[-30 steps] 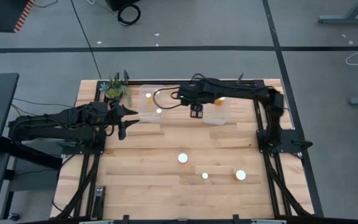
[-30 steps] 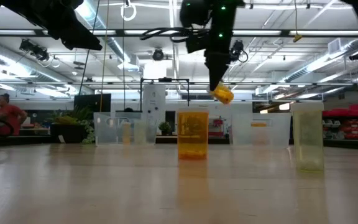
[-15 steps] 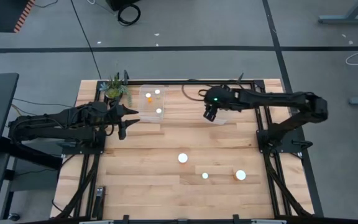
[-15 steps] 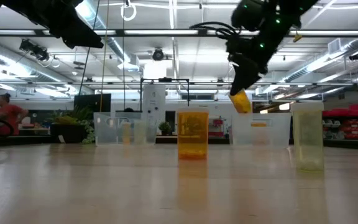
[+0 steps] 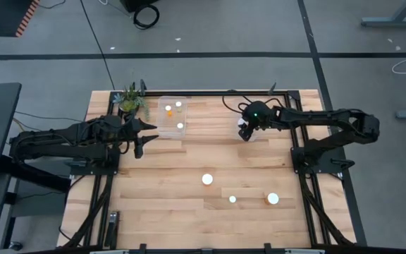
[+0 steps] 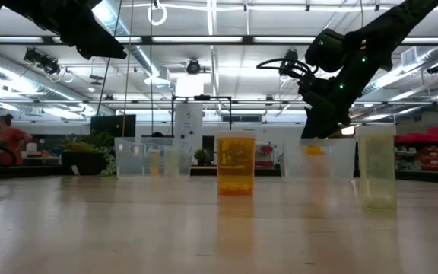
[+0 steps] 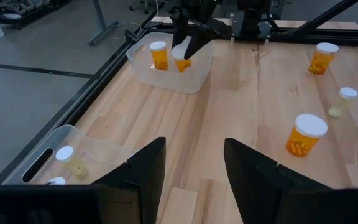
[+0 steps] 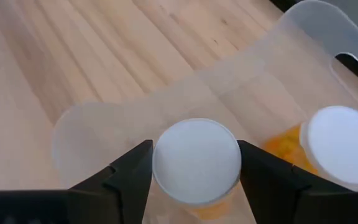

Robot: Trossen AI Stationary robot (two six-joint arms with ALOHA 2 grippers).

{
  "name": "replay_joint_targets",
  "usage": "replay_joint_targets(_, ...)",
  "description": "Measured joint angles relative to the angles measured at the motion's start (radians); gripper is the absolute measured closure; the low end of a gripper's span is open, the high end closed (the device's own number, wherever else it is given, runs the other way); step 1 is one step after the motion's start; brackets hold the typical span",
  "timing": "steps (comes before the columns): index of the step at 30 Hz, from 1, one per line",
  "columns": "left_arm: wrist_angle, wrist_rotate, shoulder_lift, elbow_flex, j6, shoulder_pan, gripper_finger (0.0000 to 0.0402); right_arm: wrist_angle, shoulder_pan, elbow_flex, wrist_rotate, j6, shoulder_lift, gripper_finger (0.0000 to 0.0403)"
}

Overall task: Pick and place medicine bottles into bin by pill shape (circle, oval)
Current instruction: Put the large orange pill bottle into the right transparent bin

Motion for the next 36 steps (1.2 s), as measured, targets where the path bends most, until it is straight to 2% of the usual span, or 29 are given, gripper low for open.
replay_joint_targets(22,-0.001,0.000,0.000,0.000,0.001,0.000,0.0230,-0.021,0.001,0.020,0.004,0.017,-0.009,0.0159)
replay_joint_targets(27,-0.004,0.000,0.000,0.000,0.000,0.000,0.0230,-0.134,0.015,0.099,0.003,0.013,-0.051,0.0159)
replay_joint_targets(31,-0.006,0.000,0.000,0.000,0.003,0.000,0.0230,-0.292,0.101,0.167,-0.031,0.080,-0.078,0.0161)
replay_joint_targets(36,-0.006,0.000,0.000,0.000,0.006,0.000,0.0230,-0.386,0.319,0.214,-0.059,0.233,-0.080,0.0163)
